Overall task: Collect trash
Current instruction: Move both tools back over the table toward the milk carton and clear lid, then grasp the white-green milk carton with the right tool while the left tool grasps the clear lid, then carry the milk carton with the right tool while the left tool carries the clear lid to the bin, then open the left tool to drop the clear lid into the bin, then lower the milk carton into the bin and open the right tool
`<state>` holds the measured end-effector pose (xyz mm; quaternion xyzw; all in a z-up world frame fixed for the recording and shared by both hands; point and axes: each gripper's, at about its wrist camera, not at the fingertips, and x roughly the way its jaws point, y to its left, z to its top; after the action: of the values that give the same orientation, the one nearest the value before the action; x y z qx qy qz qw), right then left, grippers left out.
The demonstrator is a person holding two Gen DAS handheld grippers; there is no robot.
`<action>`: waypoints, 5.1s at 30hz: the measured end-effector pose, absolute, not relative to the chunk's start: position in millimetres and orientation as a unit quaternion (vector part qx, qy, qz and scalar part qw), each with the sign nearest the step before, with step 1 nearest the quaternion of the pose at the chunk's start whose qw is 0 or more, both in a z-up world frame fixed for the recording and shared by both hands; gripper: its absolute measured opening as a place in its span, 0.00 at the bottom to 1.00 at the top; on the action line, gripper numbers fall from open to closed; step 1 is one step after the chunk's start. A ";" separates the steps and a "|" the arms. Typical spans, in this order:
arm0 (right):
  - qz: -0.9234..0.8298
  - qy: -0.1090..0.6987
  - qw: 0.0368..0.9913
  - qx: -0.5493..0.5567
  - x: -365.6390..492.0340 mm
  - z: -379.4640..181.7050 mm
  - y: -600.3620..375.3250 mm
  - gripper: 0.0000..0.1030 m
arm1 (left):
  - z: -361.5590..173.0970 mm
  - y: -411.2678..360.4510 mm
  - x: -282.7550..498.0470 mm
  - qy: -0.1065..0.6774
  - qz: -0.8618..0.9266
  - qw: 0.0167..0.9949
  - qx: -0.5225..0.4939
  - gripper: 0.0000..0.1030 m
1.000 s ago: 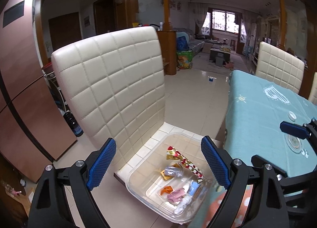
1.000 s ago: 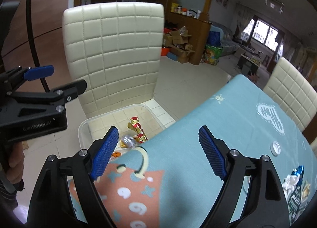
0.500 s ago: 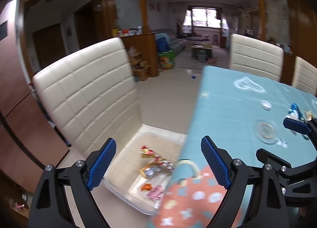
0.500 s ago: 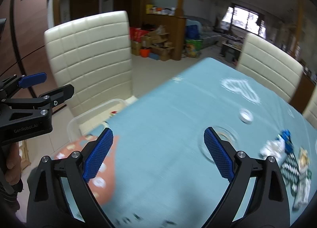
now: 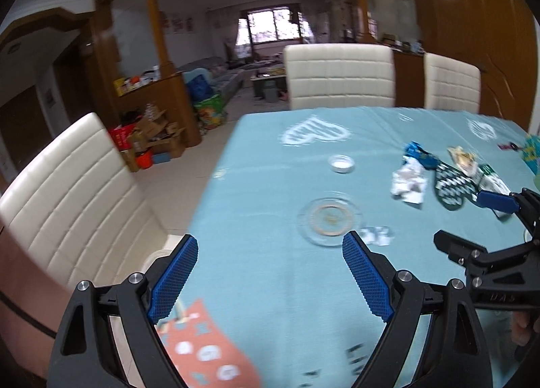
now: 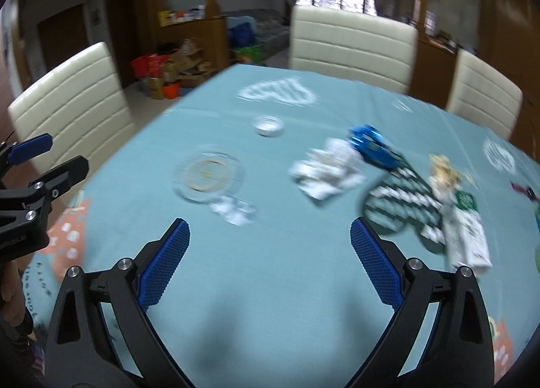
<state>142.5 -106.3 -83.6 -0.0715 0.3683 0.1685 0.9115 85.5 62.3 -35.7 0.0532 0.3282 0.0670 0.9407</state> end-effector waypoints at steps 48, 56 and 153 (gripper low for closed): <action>0.074 0.395 0.915 -0.047 209.6 -117.5 -217.7 0.56 | -125.1 18.2 215.8 0.466 0.040 0.883 0.042 0.83; 0.092 0.399 0.911 -0.055 210.1 -121.6 -201.1 0.56 | -126.7 23.5 219.2 0.460 0.047 0.887 0.025 0.82; 0.412 0.277 0.837 -0.228 125.0 -87.8 219.8 0.52 | -97.6 321.9 40.3 0.370 0.286 0.882 -0.051 0.83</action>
<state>125.0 219.8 -87.8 -0.2283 0.2768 0.4125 0.8373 40.3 321.9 -97.6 -0.0506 0.3704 0.2862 0.8823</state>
